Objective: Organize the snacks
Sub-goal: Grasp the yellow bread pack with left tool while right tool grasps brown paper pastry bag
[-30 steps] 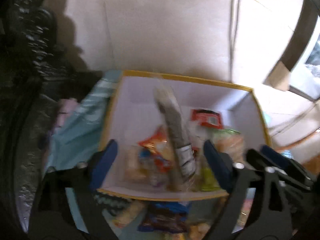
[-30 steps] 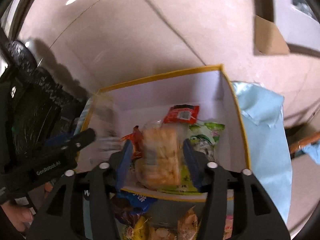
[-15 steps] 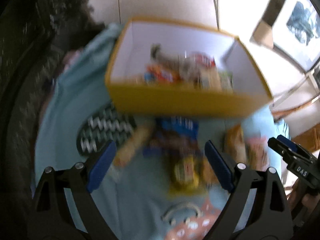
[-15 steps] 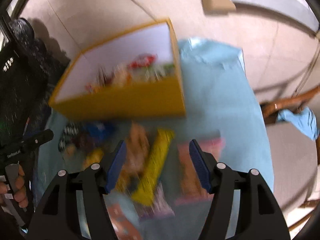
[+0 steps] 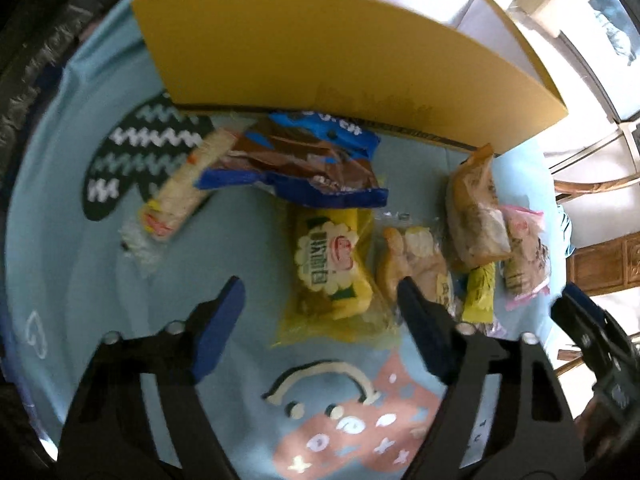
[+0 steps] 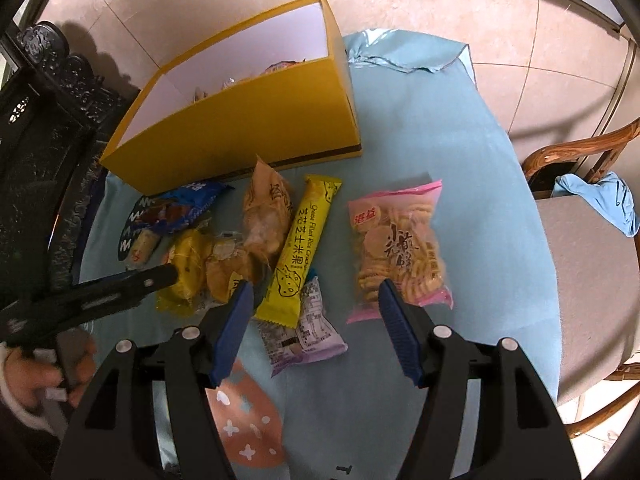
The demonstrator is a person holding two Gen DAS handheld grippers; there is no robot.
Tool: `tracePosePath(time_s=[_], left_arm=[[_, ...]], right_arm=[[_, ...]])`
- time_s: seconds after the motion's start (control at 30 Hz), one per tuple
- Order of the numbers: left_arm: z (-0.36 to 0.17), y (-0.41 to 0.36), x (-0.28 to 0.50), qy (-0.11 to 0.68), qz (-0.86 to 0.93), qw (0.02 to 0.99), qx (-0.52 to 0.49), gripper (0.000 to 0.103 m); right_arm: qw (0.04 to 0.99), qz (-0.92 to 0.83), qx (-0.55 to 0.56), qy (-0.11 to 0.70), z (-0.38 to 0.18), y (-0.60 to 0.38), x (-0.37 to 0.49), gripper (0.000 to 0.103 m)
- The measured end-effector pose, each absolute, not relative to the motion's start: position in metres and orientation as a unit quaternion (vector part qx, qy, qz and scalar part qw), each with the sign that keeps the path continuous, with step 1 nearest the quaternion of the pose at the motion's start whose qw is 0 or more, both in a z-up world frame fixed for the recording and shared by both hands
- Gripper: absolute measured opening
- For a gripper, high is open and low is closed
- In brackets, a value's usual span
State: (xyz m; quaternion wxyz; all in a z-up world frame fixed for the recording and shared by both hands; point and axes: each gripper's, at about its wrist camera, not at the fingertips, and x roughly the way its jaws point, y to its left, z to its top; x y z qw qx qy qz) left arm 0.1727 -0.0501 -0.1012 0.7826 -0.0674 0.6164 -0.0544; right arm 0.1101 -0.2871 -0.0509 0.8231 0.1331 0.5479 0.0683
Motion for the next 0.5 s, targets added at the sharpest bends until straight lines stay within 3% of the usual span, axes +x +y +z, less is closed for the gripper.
tracePosePath(time_s=[0.03, 0.3, 0.37, 0.5], left_arm=[[-0.106, -0.05, 0.177, 0.622, -0.051, 0.778, -0.07, 0.069], [-0.134, -0.056, 0.186, 0.65, -0.036, 0.757, -0.065, 0.06], [-0.133, -0.058, 0.184, 0.644, -0.034, 0.763, -0.042, 0.042], [-0.123, -0.053, 0.17, 0.632, -0.047, 0.773, -0.019, 0.037]], right_arm=[[0.823, 0.068, 0.136, 0.548, -0.05, -0.288, 0.109, 0.066], [0.814, 0.074, 0.142, 0.558, -0.053, -0.288, 0.105, 0.066], [0.812, 0.078, 0.138, 0.562, -0.055, -0.284, 0.106, 0.065], [0.815, 0.087, 0.12, 0.56, -0.053, -0.274, 0.111, 0.065]])
